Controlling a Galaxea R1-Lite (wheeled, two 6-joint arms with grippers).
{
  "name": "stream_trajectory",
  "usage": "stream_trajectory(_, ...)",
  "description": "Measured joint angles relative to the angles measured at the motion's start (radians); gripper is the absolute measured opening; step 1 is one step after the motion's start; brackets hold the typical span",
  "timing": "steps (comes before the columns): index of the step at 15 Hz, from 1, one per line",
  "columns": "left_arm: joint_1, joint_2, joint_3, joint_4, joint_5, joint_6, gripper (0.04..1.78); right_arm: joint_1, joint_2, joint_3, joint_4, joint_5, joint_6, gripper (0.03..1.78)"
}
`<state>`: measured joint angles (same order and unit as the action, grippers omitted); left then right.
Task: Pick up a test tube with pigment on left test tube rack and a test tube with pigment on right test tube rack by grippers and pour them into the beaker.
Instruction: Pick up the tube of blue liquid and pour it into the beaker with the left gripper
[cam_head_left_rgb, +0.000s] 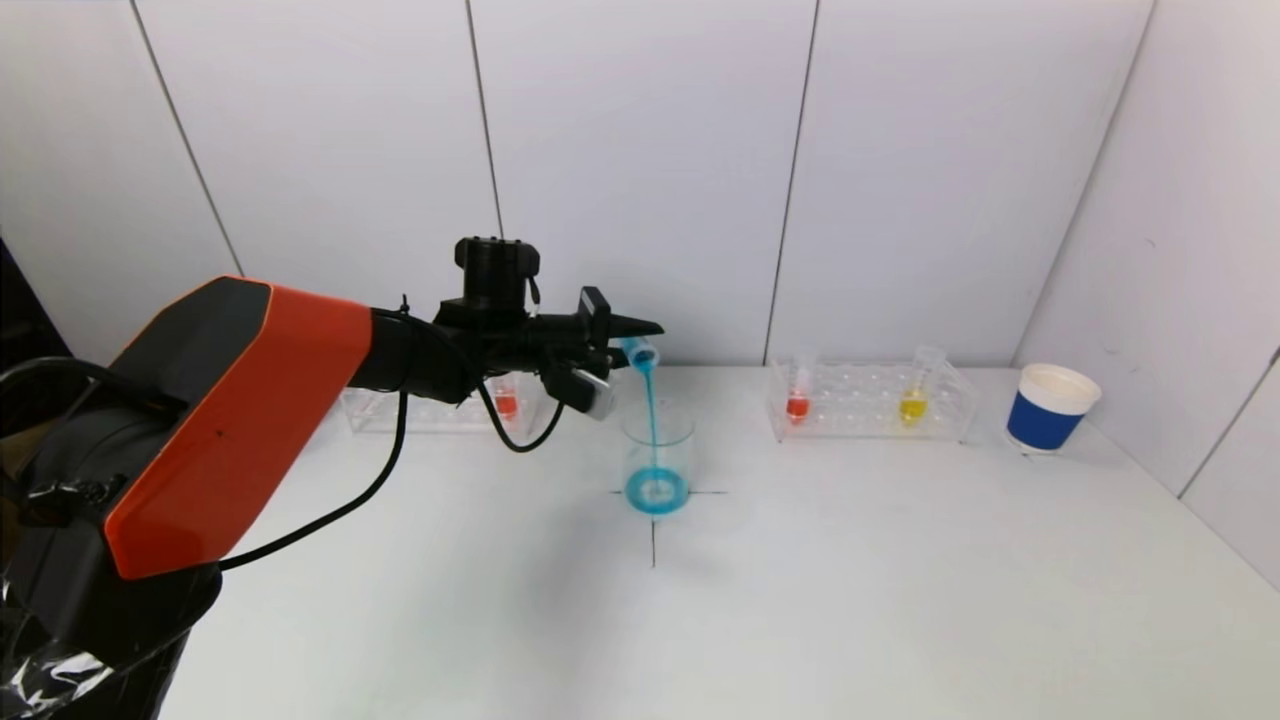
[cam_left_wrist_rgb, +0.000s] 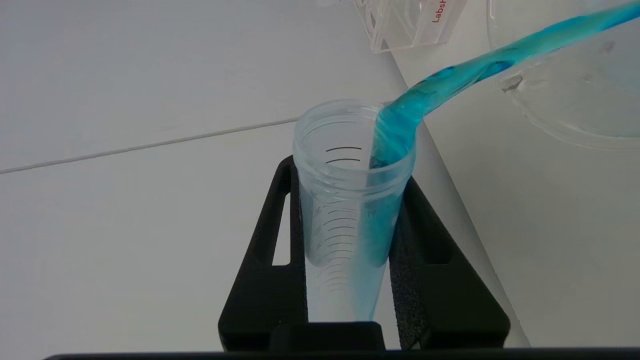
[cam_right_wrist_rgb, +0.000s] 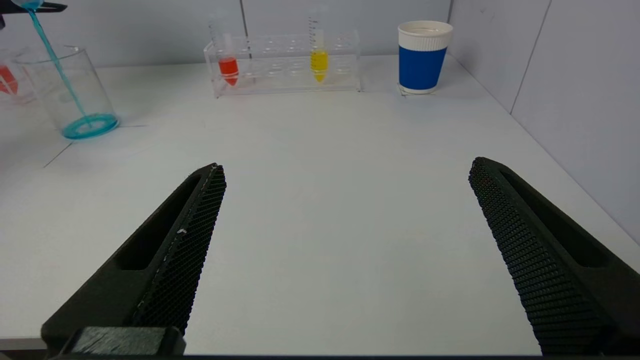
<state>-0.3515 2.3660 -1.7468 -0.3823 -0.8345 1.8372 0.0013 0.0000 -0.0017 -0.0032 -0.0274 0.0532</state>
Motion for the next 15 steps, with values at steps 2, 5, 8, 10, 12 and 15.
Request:
stream_trajectory(2, 0.000, 0.001, -0.005, 0.000, 0.000, 0.018, 0.47, 0.000, 0.000, 0.000, 0.000, 0.000, 0.000, 1.77)
stream_trajectory(5, 0.000, 0.000, -0.006, 0.005, 0.000, 0.025, 0.47, 0.000, 0.000, 0.000, 0.000, 0.000, 0.000, 1.77)
stream_trajectory(8, 0.000, -0.005, -0.006, 0.021, 0.006, 0.027, 0.47, 0.000, 0.000, 0.000, 0.000, 0.000, 0.000, 1.77)
stream_trajectory(10, 0.000, -0.015, -0.006, 0.064, 0.030, 0.042, 0.47, 0.000, 0.000, 0.000, 0.000, 0.000, 0.000, 1.77)
stream_trajectory(12, -0.002, -0.025, -0.006, 0.098, 0.039, 0.062, 0.47, 0.000, 0.000, 0.000, 0.000, 0.000, 0.000, 1.77)
stream_trajectory(15, -0.010, -0.036, -0.006, 0.123, 0.057, 0.082, 0.47, 0.000, 0.000, 0.000, 0.000, 0.000, 0.000, 1.77)
